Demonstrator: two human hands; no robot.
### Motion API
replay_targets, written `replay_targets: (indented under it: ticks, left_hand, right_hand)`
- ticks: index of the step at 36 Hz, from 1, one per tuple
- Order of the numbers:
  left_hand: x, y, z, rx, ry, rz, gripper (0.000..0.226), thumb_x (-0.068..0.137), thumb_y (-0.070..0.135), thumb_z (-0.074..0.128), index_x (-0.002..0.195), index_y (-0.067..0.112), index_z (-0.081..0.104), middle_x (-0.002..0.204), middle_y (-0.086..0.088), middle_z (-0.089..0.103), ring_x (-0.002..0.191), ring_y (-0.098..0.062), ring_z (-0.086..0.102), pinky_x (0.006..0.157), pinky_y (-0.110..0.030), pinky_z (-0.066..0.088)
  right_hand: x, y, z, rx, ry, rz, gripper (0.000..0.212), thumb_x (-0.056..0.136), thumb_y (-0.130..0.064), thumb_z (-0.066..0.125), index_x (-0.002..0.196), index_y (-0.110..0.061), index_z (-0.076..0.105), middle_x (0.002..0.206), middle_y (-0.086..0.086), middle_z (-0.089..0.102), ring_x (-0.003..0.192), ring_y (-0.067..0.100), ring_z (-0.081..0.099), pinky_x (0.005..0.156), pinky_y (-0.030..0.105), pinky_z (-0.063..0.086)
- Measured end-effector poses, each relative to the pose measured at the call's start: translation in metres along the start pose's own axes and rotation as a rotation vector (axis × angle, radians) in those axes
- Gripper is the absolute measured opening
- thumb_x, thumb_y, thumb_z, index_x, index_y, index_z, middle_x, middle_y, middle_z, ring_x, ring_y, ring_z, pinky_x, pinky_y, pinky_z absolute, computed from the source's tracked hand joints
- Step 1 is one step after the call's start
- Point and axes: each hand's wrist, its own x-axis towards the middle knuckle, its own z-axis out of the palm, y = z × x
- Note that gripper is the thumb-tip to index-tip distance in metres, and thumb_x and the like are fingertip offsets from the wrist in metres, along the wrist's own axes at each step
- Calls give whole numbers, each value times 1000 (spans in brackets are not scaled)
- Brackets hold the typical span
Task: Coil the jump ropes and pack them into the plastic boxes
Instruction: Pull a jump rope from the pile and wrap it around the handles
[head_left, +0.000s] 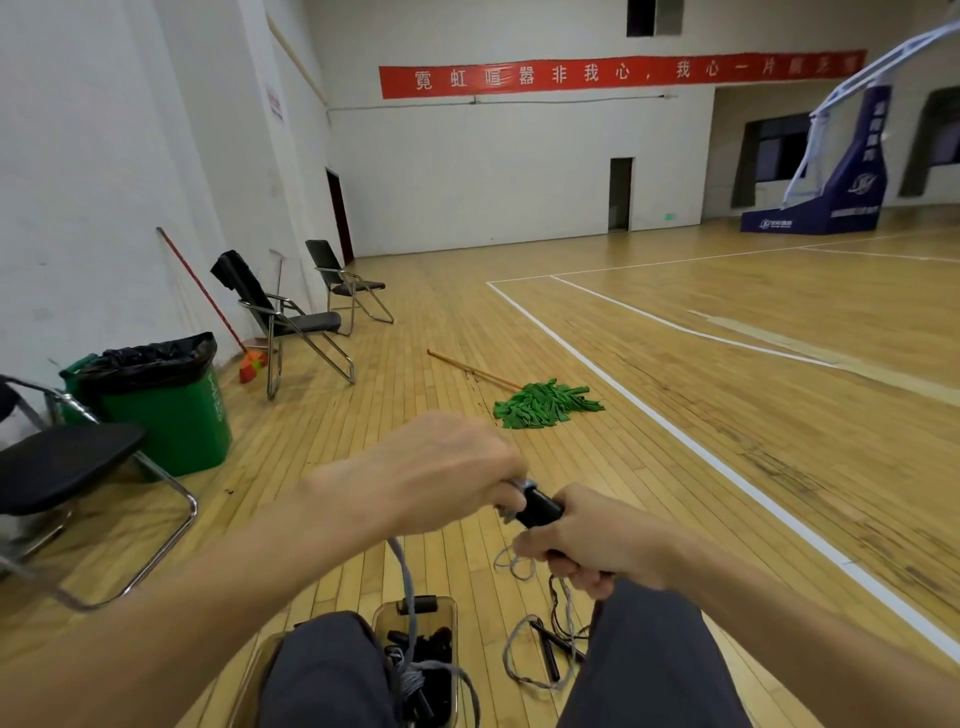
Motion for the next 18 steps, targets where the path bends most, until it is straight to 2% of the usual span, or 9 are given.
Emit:
replay_targets:
  ticks: [3, 5, 9, 11, 14, 18]
  left_hand:
    - [0, -10, -3, -36, 20, 31, 32, 102, 48, 43, 99, 24, 63, 90, 10, 58, 83, -7, 51, 77, -28, 48]
    - [1, -16, -2, -117, 17, 36, 32, 98, 51, 49, 98, 24, 66, 89, 13, 58, 81, -3, 49, 75, -23, 44]
    - [4, -24, 1, -358, -13, 11, 26, 91, 48, 63, 98, 25, 73, 85, 19, 55, 84, 8, 48, 67, -12, 32]
    - [5, -28, 3, -483, -16, 9, 22, 90, 44, 67, 97, 26, 75, 82, 18, 57, 81, 5, 50, 67, -11, 33]
    - [4, -31, 7, -672, -48, 25, 14, 91, 35, 69, 95, 23, 76, 73, 21, 60, 69, 2, 52, 66, -11, 37]
    - [2, -31, 12, -929, -111, 46, 14, 94, 15, 68, 101, 6, 75, 73, 21, 64, 68, 2, 58, 64, -10, 42]
  right_hand:
    - [-7, -8, 6, -73, -99, 33, 26, 95, -21, 66, 78, -12, 48, 56, -2, 44, 43, 12, 33, 42, 23, 28]
    - [-10, -13, 10, -127, -138, 45, 31, 95, -24, 66, 73, -15, 47, 56, -3, 42, 44, 12, 32, 44, 23, 27]
    - [-18, -21, 17, -256, -148, 17, 28, 96, -28, 65, 80, -13, 49, 57, -2, 43, 45, 13, 34, 45, 24, 31]
    - [-23, -24, 18, -290, -145, -10, 27, 96, -29, 65, 84, -11, 50, 57, -2, 44, 45, 13, 36, 45, 24, 33]
    - [-29, -26, 16, -306, -168, -33, 28, 96, -28, 67, 79, -13, 51, 54, -3, 45, 43, 12, 37, 46, 24, 34]
    - [-37, -28, 18, -291, -235, -92, 33, 95, -24, 67, 68, -15, 50, 50, -4, 45, 41, 13, 37, 47, 27, 34]
